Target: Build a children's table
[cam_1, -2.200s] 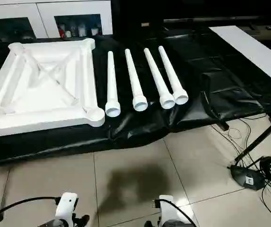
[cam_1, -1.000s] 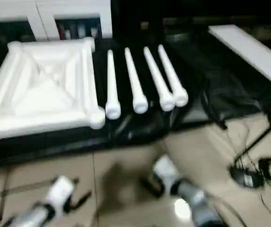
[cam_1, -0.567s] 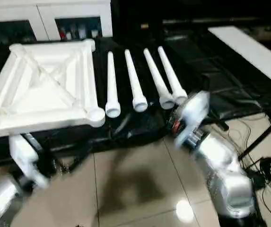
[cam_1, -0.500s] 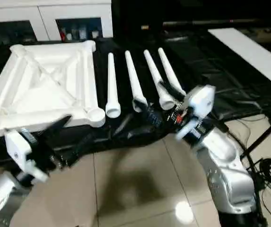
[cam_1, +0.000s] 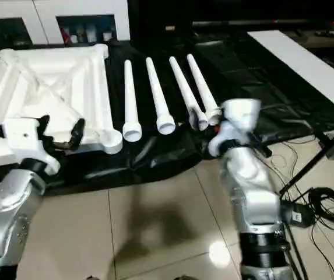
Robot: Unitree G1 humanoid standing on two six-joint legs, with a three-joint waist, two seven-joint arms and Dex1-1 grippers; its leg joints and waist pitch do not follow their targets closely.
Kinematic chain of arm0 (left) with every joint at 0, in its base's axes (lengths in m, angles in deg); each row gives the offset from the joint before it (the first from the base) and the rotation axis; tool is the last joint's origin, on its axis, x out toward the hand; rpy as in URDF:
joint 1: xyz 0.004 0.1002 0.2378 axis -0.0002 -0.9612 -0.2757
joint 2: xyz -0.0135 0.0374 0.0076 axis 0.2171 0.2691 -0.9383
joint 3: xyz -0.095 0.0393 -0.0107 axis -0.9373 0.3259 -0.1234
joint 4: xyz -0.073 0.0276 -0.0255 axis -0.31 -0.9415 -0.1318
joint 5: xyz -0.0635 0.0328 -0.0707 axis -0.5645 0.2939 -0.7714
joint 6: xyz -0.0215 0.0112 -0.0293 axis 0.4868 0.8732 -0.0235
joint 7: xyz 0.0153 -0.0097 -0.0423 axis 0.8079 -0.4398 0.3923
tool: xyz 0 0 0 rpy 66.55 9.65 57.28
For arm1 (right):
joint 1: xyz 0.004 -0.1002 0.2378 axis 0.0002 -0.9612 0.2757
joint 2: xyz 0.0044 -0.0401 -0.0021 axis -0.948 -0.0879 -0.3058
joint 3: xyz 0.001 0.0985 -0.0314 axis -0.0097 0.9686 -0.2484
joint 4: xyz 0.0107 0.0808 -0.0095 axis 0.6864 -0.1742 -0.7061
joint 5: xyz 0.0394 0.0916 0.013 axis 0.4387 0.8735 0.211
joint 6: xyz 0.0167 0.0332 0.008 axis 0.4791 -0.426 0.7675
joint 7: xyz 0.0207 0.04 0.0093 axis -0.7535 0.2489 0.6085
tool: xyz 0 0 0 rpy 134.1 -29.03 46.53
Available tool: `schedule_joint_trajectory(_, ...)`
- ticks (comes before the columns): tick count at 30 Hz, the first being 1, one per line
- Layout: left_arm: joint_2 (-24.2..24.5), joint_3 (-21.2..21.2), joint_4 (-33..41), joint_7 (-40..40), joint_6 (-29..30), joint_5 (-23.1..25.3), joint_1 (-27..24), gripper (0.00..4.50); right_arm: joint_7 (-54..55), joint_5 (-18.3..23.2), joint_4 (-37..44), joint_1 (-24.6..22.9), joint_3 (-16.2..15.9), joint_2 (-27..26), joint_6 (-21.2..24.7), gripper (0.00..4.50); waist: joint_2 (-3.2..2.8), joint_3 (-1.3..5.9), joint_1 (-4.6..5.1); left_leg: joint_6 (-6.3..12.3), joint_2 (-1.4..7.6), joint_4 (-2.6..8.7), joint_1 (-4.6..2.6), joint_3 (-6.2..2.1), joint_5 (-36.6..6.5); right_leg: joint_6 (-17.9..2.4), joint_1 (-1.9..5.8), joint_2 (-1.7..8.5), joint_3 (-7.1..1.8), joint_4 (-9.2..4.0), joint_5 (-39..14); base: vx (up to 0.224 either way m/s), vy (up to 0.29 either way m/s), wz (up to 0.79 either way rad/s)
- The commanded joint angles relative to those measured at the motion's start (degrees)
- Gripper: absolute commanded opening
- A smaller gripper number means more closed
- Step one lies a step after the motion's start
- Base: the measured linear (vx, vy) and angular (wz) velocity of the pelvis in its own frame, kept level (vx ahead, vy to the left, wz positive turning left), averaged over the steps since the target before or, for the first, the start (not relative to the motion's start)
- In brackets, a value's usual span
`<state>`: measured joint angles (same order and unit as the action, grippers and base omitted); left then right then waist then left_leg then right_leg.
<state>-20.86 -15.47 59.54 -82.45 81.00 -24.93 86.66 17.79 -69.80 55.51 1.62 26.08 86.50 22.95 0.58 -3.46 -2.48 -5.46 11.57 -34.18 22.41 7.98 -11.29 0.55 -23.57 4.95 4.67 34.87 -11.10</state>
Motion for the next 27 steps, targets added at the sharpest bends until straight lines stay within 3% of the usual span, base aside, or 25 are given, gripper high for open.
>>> schedule_joint_trajectory(1,0.0,1.1,1.7,2.1,0.7,0.1,0.1,4.43,-0.5,-1.6,1.8,0.4,-2.1,0.9,0.5,4.50,-1.00,3.86,-0.18,13.36,-1.38,2.68,0.88,-1.44,2.8,-10.0,4.88,2.69,0.73,-2.95,6.8,-0.027,0.003,0.40)
schedule_joint_trajectory(2,0.0,1.7,1.2,2.7,0.6,0.0,0.0,4.43,-0.5,-1.7,1.9,0.6,-3.2,0.8,0.7,4.50,-1.29,3.63,0.28,16.11,-1.12,2.21,1.19,-2.75,6.1,-12.6,5.06,2.18,2.01,-2.85,7.0,0.000,0.004,0.60)
schedule_joint_trajectory(3,0.0,1.9,1.0,2.8,0.6,0.1,-0.1,4.43,-0.3,-1.6,1.9,0.6,-3.3,0.7,0.9,4.50,-2.05,3.34,0.70,17.02,-0.04,2.90,1.10,-5.02,5.5,-14.5,5.17,0.54,3.53,-1.80,3.1,-0.011,-0.051,0.49)
schedule_joint_trajectory(4,-0.2,2.2,0.9,2.8,1.0,0.7,-0.3,4.43,-0.3,-1.6,1.6,0.6,-3.2,0.3,1.0,4.50,-2.93,3.14,1.34,18.85,1.64,4.17,0.10,-8.22,3.4,-16.0,4.49,-1.40,4.29,0.01,-2.9,-0.011,-0.051,0.49)
schedule_joint_trajectory(5,-0.3,2.3,0.9,2.8,1.1,1.0,-0.3,4.43,-0.4,-1.6,1.5,0.7,-3.1,0.1,1.0,4.50,-2.80,3.25,1.85,20.38,2.81,5.14,-0.78,-10.13,1.6,-16.7,3.83,-1.95,4.44,1.41,-6.9,-0.030,-0.083,0.45)
schedule_joint_trajectory(6,-1.0,1.8,1.6,2.7,2.2,1.9,-0.4,4.43,-1.4,-1.9,0.7,0.5,-3.3,-0.7,0.2,4.50,-3.09,2.76,2.13,22.55,4.40,6.08,-2.64,-13.28,-2.7,-17.8,1.59,-2.46,3.50,4.04,-13.5,-0.028,-0.094,0.57)
schedule_joint_trajectory(7,-1.2,1.7,1.8,2.6,2.5,2.2,-0.4,4.43,-1.7,-2.0,0.6,0.4,-3.4,-0.8,0.1,4.50,-2.78,2.74,2.39,22.73,4.55,6.50,-2.65,-14.30,-4.2,-17.8,1.06,-2.38,2.81,5.16,-14.6,-0.028,-0.094,0.57)
schedule_joint_trajectory(8,-1.4,1.0,2.8,2.8,3.5,3.3,-0.5,4.43,-1.5,-2.8,0.2,0.2,-3.7,-1.3,0.0,4.50,-2.31,2.81,1.66,19.97,3.57,7.44,-1.99,-15.10,-9.7,-18.4,0.97,-2.28,1.50,6.05,-14.6,-0.017,-0.160,0.69)
schedule_joint_trajectory(9,-1.3,0.3,3.3,3.0,5.1,2.7,-0.5,4.43,-0.6,-2.0,-0.4,0.6,-3.4,-2.5,1.1,4.50,-1.94,2.79,1.82,16.55,5.95,7.38,-3.35,-12.88,-13.1,-19.0,0.02,-0.60,-0.63,4.94,-12.3,0.000,-0.242,0.65)
schedule_joint_trajectory(10,-0.8,0.5,2.7,3.6,5.4,3.2,-0.4,4.43,0.2,-2.3,-0.7,0.7,-3.8,-2.9,1.0,4.50,-0.50,1.65,0.87,12.82,2.52,6.12,-0.79,-8.21,-18.5,-21.8,1.08,0.46,-2.02,1.63,-11.6,0.000,-0.242,0.65)
schedule_joint_trajectory(11,-0.7,0.6,2.2,3.5,4.5,2.9,-0.5,4.43,0.8,-2.6,-0.9,0.6,-4.0,-3.2,0.5,4.50,0.62,1.76,0.18,9.24,-2.34,1.41,-0.61,-4.81,-19.1,-23.8,1.20,1.44,-3.04,-3.45,-17.0,-0.015,-0.278,0.45)
schedule_joint_trajectory(12,-0.8,0.9,1.5,3.5,4.1,2.4,-0.5,4.43,1.7,-3.9,-1.1,0.4,-4.6,-3.0,-0.2,4.50,3.47,2.79,-2.10,8.69,-6.09,-11.14,0.09,0.38,-14.6,-20.0,3.02,3.16,-5.23,-7.20,-29.1,-0.010,-0.231,0.15)
schedule_joint_trajectory(13,-1.0,1.1,1.2,3.7,4.7,2.1,-0.3,4.43,2.2,-5.1,-1.1,0.2,-5.2,-2.6,-0.6,4.50,3.19,2.75,-2.77,8.46,-4.90,-10.46,3.05,-0.49,-10.9,-18.2,6.11,4.16,-6.79,-5.79,-29.3,-0.010,-0.231,0.15)
schedule_joint_trajectory(14,-1.0,1.3,1.2,3.9,5.2,2.3,-0.2,4.43,2.4,-5.7,-1.0,0.2,-5.5,-2.3,-0.6,4.50,2.35,1.95,-4.25,6.71,-4.00,-7.47,2.88,-1.27,-7.5,-9.2,5.82,5.42,-8.78,-5.24,-26.7,-0.019,-0.183,0.08)
schedule_joint_trajectory(15,-0.9,2.3,1.4,3.8,4.5,2.9,-0.1,4.43,2.6,-5.1,-1.0,0.1,-5.1,-2.6,-0.1,4.50,2.11,2.29,-4.54,7.07,-2.98,-3.71,0.58,-1.68,-6.6,-0.1,5.73,5.47,-8.57,-5.31,-25.2,-0.059,-0.154,0.20)
schedule_joint_trajectory(16,-0.9,2.3,1.4,3.8,4.5,2.9,-0.1,4.43,2.6,-5.1,-1.0,0.1,-5.1,-2.6,-0.1,4.50,1.50,2.40,-4.66,7.72,-2.00,-1.80,-0.29,-2.03,-6.0,2.0,5.95,5.42,-7.89,-5.41,-22.7,-0.059,-0.154,0.20)
schedule_joint_trajectory(17,-2.5,2.5,1.3,3.7,3.9,2.5,0.5,4.43,4.2,-5.2,-2.1,0.1,-3.6,-3.8,-0.8,4.50,0.99,2.93,-3.88,8.82,0.05,0.72,-1.21,-3.11,-3.4,5.4,4.94,2.26,-5.25,-3.97,-14.1,-0.060,-0.137,0.10)
schedule_joint_trajectory(18,-2.6,3.0,1.4,3.4,3.9,2.9,0.8,4.43,4.6,-5.2,-2.6,0.3,-3.0,-4.0,-1.0,4.50,0.31,3.51,-3.78,9.80,2.46,1.52,-2.23,-3.72,-3.5,6.0,4.40,2.56,-4.05,-4.14,-10.6,-0.038,-0.111,0.08)
schedule_joint_trajectory(19,-3.1,3.2,1.5,2.3,3.9,2.9,1.3,4.43,4.8,-6.1,-3.0,0.6,-2.8,-4.0,-2.4,4.50,0.16,3.57,-3.92,9.88,3.02,1.64,-2.85,-3.57,-4.5,5.5,4.12,3.04,-4.18,-4.41,-10.1,-0.038,-0.111,0.08)
schedule_joint_trajectory(20,-3.3,3.1,1.6,2.2,4.0,2.9,1.4,4.43,4.9,-6.4,-3.1,0.7,-2.7,-4.0,-3.0,4.50,0.50,3.01,-3.99,8.70,2.26,1.79,-2.77,-2.33,-6.8,4.4,3.91,3.28,-4.10,-5.13,-12.4,-0.021,-0.075,0.16)
schedule_joint_trajectory(21,-3.6,2.9,1.7,2.0,4.0,2.6,1.7,4.43,4.9,-6.5,-3.1,0.8,-2.7,-4.0,-3.3,4.50,0.86,2.49,-4.17,6.68,0.09,1.55,-2.15,-0.87,-7.8,5.8,4.57,2.85,-3.77,-6.26,-19.0,0.000,0.000,0.00)
schedule_joint_trajectory(22,-3.5,2.8,1.7,1.5,4.3,2.2,2.1,4.43,5.5,-7.3,-3.4,1.0,-3.0,-4.0,-3.3,4.50,0.13,2.32,-4.33,6.00,-0.41,1.53,-1.94,-0.70,-7.8,6.8,4.65,2.67,-3.54,-6.61,-21.7,0.000,0.000,0.00)
schedule_joint_trajectory(23,-3.4,2.8,1.7,1.2,4.5,2.1,2.2,4.43,6.0,-7.8,-3.5,1.1,-3.2,-3.9,-3.3,4.50,0.43,2.41,-4.19,5.16,-0.12,1.87,-1.93,-0.77,-7.3,8.8,4.66,2.20,-3.00,-7.11,-24.0,0.000,0.000,0.00)
schedule_joint_trajectory(25,-3.0,2.9,1.0,0.7,4.1,1.8,2.3,4.43,6.1,-8.4,-3.2,0.9,-4.1,-3.9,-2.5,4.50,-0.53,3.01,-3.95,4.98,1.25,2.44,-2.07,-1.57,-6.5,8.2,4.88,2.25,-2.49,-6.49,-19.2,0.000,0.000,0.00)
schedule_joint_trajectory(27,-3.0,2.6,0.1,0.8,3.8,1.4,2.4,4.43,4.6,-7.0,-2.4,0.2,-4.3,-4.5,-1.9,4.50,-0.93,3.35,-3.28,5.76,3.61,3.24,-1.99,-2.88,-7.2,3.2,4.91,3.51,-2.77,-5.02,-11.4,0.000,0.000,0.00)
